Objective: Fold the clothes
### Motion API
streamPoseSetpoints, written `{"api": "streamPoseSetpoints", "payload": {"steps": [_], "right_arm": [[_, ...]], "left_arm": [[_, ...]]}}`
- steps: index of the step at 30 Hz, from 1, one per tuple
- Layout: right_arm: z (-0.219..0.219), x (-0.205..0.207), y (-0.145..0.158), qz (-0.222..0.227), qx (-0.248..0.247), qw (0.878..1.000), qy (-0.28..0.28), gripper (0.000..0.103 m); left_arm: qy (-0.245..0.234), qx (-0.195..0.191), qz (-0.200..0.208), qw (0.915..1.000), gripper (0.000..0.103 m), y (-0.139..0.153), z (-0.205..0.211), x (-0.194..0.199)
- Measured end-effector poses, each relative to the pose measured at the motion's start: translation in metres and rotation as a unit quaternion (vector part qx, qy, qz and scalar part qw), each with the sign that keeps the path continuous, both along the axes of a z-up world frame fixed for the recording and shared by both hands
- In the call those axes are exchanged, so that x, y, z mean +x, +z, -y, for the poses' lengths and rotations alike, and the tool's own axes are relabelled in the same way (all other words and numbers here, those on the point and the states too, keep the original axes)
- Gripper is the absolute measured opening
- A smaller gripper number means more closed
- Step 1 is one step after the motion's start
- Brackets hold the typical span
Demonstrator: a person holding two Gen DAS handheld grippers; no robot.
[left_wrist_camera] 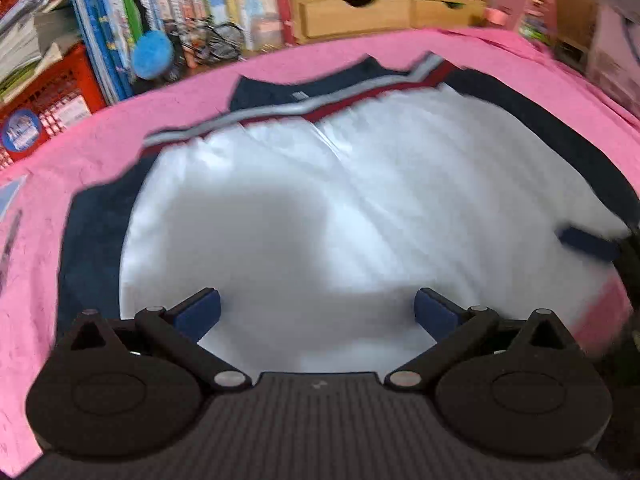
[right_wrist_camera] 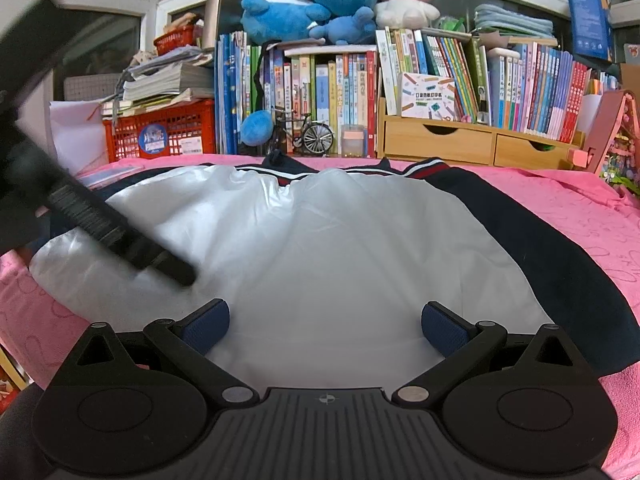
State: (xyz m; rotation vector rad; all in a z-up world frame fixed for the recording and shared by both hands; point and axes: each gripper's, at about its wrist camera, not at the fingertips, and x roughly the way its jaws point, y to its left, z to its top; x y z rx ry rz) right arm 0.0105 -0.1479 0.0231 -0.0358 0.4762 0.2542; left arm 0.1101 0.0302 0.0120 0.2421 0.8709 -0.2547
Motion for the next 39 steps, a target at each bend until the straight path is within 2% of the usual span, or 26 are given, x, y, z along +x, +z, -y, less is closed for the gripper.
{"api": "streamPoseSetpoints", "payload": {"steps": [3, 9, 13, 17, 20, 22, 25, 29, 34, 39], "right_arm": [[0.000, 0.000, 0.000, 0.001, 0.000, 1.000, 0.000, 0.103], [0.001, -0.001, -0.001, 0.003, 0.001, 1.000, 0.002, 0.103], [0.001, -0.002, -0.001, 0.003, 0.001, 1.000, 0.003, 0.103], [0.002, -0.003, -0.001, 0.002, 0.003, 1.000, 0.007, 0.103], [0.010, -0.006, 0.001, 0.002, 0.013, 1.000, 0.016, 0.103], [0.026, -0.016, 0.004, 0.014, 0.041, 0.999, 0.003, 0.103], [0.061, -0.033, 0.011, 0.034, 0.098, 0.994, -0.031, 0.103], [0.103, -0.045, 0.013, 0.021, 0.136, 0.987, -0.089, 0.103], [0.122, -0.053, 0.014, 0.002, 0.136, 0.979, -0.152, 0.103], [0.123, -0.045, 0.008, -0.027, 0.136, 0.975, -0.173, 0.103]], "left_arm": [[0.022, 0.040, 0.019, 0.9988, 0.103, 0.000, 0.013, 0.032], [0.054, 0.076, 0.060, 0.9938, 0.103, -0.004, 0.033, 0.092], [0.091, 0.012, 0.040, 0.9950, 0.103, -0.002, 0.022, 0.121], [0.137, -0.022, 0.031, 0.9898, 0.103, -0.004, 0.014, 0.135], [0.133, -0.021, 0.035, 0.9903, 0.103, 0.001, 0.013, 0.120], [0.116, -0.022, 0.041, 0.9922, 0.103, 0.007, 0.011, 0.100], [0.084, -0.035, 0.055, 0.9943, 0.103, 0.017, 0.008, 0.052], [0.064, -0.056, 0.072, 0.9938, 0.103, 0.017, 0.007, -0.013], [0.067, -0.044, 0.087, 0.9930, 0.103, 0.005, 0.012, -0.066], [0.061, -0.026, 0.103, 0.9925, 0.103, -0.005, 0.025, -0.084]]}}
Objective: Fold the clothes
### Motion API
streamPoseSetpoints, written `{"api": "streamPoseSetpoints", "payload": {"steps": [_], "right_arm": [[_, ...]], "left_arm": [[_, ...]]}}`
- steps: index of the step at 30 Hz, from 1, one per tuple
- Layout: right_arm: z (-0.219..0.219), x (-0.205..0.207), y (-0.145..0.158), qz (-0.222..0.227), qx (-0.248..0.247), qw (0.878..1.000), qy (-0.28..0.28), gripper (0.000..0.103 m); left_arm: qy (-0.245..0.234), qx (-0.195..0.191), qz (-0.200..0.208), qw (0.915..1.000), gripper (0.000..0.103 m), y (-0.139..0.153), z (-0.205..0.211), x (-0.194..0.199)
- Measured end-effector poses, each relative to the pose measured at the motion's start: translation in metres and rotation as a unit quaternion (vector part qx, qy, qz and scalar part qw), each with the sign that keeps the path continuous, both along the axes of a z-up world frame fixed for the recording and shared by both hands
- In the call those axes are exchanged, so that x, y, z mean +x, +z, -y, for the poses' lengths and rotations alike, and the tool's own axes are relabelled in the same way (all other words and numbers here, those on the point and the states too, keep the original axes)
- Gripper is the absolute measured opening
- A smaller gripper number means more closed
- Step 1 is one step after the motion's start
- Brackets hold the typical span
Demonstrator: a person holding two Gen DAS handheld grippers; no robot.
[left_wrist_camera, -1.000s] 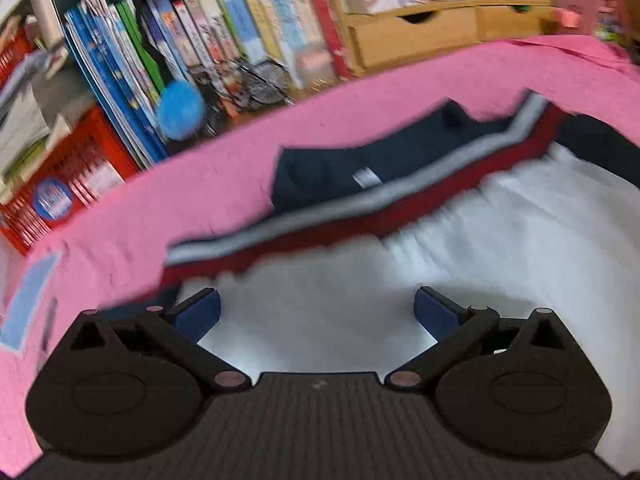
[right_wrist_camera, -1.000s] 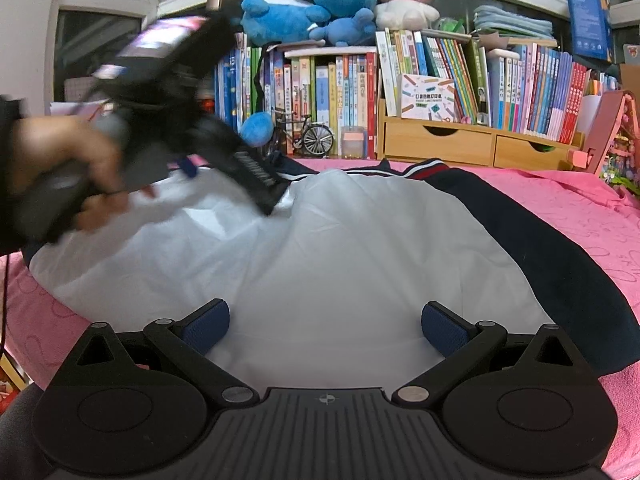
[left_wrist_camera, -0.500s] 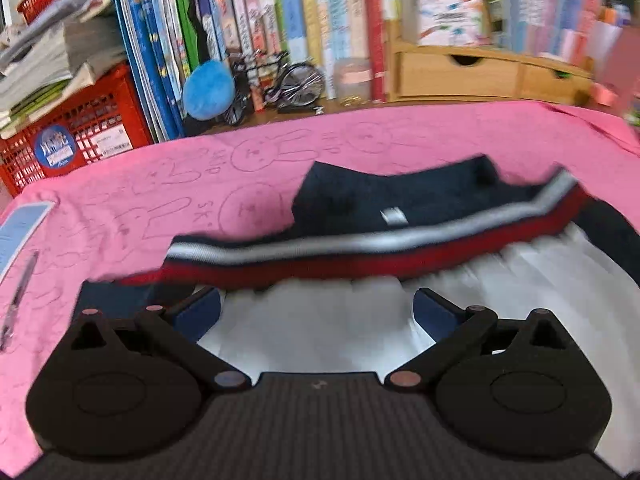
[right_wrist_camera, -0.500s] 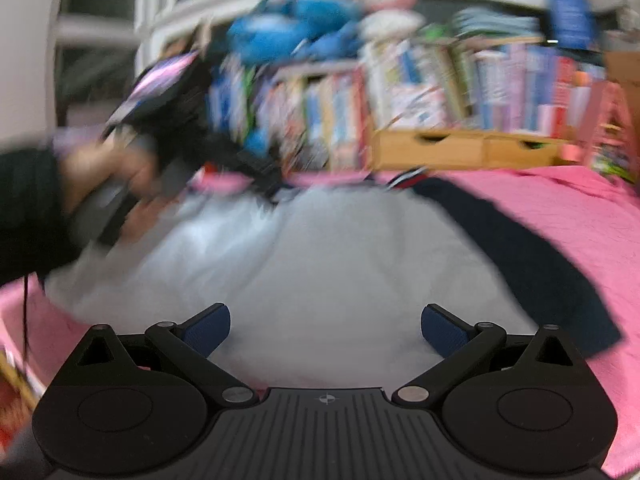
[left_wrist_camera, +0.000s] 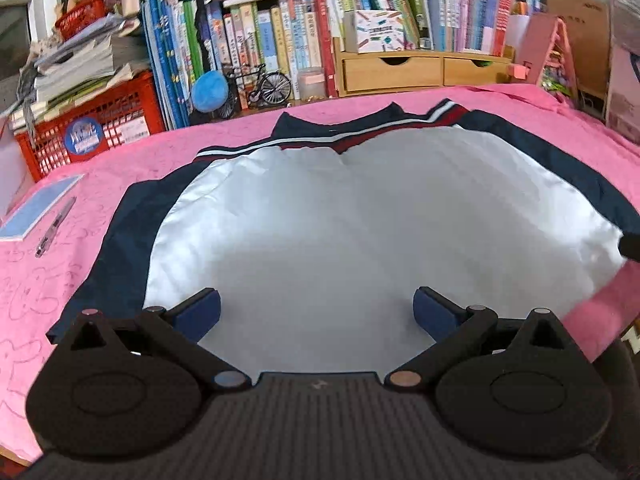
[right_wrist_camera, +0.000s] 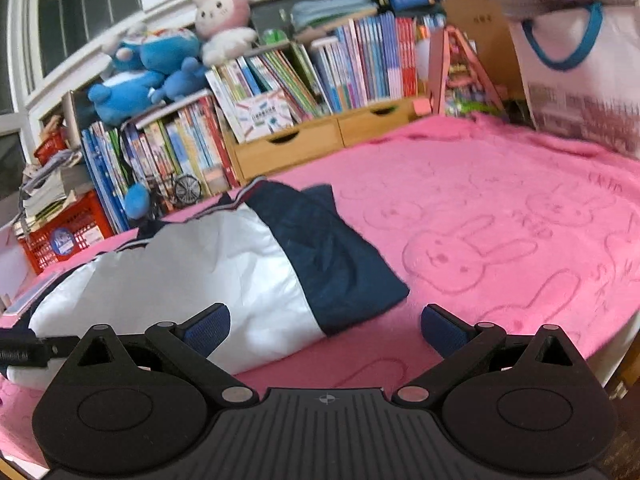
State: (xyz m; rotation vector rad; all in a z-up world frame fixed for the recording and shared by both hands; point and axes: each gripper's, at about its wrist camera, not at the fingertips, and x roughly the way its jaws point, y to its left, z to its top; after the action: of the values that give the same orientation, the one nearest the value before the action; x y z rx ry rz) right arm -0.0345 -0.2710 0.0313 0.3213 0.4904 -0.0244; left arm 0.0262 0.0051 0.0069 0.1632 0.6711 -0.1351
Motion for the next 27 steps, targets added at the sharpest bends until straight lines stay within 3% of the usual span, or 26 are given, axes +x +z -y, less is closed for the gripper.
{"api": "streamPoseSetpoints", "payload": {"steps": [2, 7, 11, 17, 20, 27], "right_arm": [[-0.003, 0.003, 0.001, -0.003, 0.001, 1.000, 0.001, 0.103], [-0.009, 0.014, 0.001, -0.015, 0.011, 1.000, 0.003, 0.103], [-0.021, 0.027, 0.001, -0.023, -0.020, 1.000, -0.009, 0.103], [-0.031, 0.038, -0.003, -0.018, -0.021, 0.999, -0.022, 0.103], [-0.032, 0.039, -0.003, -0.014, -0.007, 1.000, -0.022, 0.103], [-0.030, 0.042, -0.002, -0.006, 0.002, 1.000, -0.017, 0.103]], "left_arm": [[0.002, 0.007, 0.003, 1.0000, 0.103, -0.006, 0.003, -0.001], [0.015, -0.031, 0.016, 0.9993, 0.103, -0.020, -0.005, -0.006], [0.021, -0.051, 0.038, 0.9978, 0.103, -0.027, -0.010, -0.012], [0.043, -0.052, 0.021, 0.9975, 0.103, -0.010, -0.004, -0.016], [0.004, -0.053, 0.050, 0.9974, 0.103, -0.006, 0.005, -0.024], [0.017, -0.063, 0.053, 0.9965, 0.103, -0.026, 0.007, -0.022]]}}
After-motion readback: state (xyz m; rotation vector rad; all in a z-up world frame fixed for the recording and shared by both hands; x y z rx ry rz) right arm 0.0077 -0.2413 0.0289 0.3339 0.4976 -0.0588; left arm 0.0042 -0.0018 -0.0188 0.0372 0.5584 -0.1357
